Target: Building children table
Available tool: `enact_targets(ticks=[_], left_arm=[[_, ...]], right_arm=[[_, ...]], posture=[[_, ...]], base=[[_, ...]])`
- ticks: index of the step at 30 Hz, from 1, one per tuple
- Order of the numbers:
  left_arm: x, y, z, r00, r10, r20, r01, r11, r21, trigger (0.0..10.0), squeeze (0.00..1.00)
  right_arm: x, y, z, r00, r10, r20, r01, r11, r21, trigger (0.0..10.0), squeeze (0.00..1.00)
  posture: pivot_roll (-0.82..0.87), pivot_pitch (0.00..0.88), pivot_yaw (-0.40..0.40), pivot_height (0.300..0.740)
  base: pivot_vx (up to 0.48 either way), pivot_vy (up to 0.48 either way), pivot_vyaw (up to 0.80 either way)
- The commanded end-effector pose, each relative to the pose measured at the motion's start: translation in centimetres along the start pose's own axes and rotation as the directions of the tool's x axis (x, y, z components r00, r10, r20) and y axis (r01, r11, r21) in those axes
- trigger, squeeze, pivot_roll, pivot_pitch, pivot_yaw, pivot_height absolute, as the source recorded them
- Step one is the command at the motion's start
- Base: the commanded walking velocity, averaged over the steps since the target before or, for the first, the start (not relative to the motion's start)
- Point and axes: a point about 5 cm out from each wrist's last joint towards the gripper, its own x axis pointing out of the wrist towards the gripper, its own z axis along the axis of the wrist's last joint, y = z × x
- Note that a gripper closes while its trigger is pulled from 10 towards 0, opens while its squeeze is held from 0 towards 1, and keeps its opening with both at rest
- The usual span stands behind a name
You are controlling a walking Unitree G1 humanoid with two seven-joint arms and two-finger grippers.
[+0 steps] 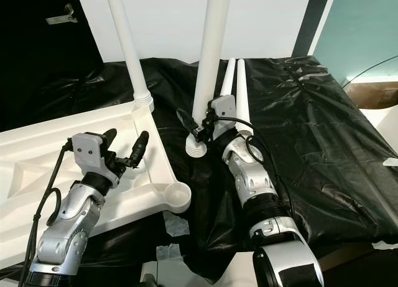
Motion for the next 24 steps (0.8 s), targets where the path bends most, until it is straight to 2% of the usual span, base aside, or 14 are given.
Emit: enact_targets(ticks=[1, 2, 6, 8, 9, 14, 19, 22, 24], left_arm=[[-0.2, 0.4, -0.4, 1.0, 0.029, -0.008, -0.029, 1.0, 0.003, 10.0, 0.0], [-0.2, 0.7, -0.6, 0.998, 0.064, 0.01, -0.064, 0.998, 0.004, 10.0, 0.0], [-0.1, 0.9, -0.8, 0.996, 0.085, 0.02, -0.085, 0.996, 0.005, 10.0, 0.0], [0.0, 1.5, -1.1, 0.986, 0.161, 0.038, -0.161, 0.987, -0.005, 10.0, 0.0], [0.0, 1.5, -1.1, 0.986, 0.161, 0.038, -0.161, 0.987, -0.005, 10.0, 0.0], [0.3, 2.2, -1.3, 0.959, 0.278, 0.054, -0.277, 0.96, -0.031, 10.0, 0.0], [0.6, 2.1, -1.2, 0.947, 0.312, 0.069, -0.309, 0.95, -0.051, 10.0, 0.0], [0.6, 2.7, -0.9, 0.927, 0.363, 0.095, -0.362, 0.932, -0.029, 10.0, 0.0], [0.6, 2.7, -0.9, 0.927, 0.363, 0.095, -0.362, 0.932, -0.029, 10.0, 0.0]], right_arm=[[-0.2, -0.1, -0.1, 1.0, -0.004, 0.01, 0.004, 1.0, 0.002, 10.0, 0.0], [-0.3, 0.0, -0.3, 1.0, -0.018, 0.016, 0.018, 1.0, -0.006, 10.0, 0.0], [-0.3, 0.0, -0.4, 0.999, -0.025, 0.02, 0.026, 1.0, -0.009, 10.0, 0.0], [-0.5, -0.3, -0.6, 0.995, -0.093, 0.024, 0.094, 0.995, -0.035, 10.0, 0.0], [-0.5, -0.3, -0.6, 0.995, -0.093, 0.024, 0.094, 0.995, -0.035, 10.0, 0.0], [-0.5, -0.9, -0.7, 0.973, -0.227, 0.048, 0.23, 0.972, -0.045, 10.0, 0.0], [-0.3, -0.5, -1.0, 0.963, -0.263, 0.05, 0.265, 0.964, -0.037, 10.0, 0.0], [-0.3, -0.3, -1.0, 0.958, -0.279, 0.061, 0.282, 0.958, -0.047, 10.0, 0.0], [-0.3, -0.3, -1.0, 0.958, -0.279, 0.061, 0.282, 0.958, -0.047, 10.0, 0.0]], posture=[[0.13, 0.033, -0.002, 0.74], [0.13, 0.033, -0.002, 0.74], [0.13, 0.032, -0.001, 0.74], [0.13, 0.031, 0.001, 0.74], [0.13, 0.031, 0.001, 0.74], [0.13, 0.031, 0.002, 0.74], [0.14, 0.032, -0.001, 0.74], [0.14, 0.032, -0.001, 0.74], [0.14, 0.032, -0.001, 0.74]], base=[[0.0, 0.0, 0.0], [0.0, 0.0, 0.0], [0.0, 0.0, 0.0], [0.0, 0.0, 0.0], [0.0, 0.0, 0.0], [0.0, 0.0, 0.0], [0.0, 0.0, 0.0], [0.0, 0.0, 0.0], [0.0, 0.0, 0.0]])
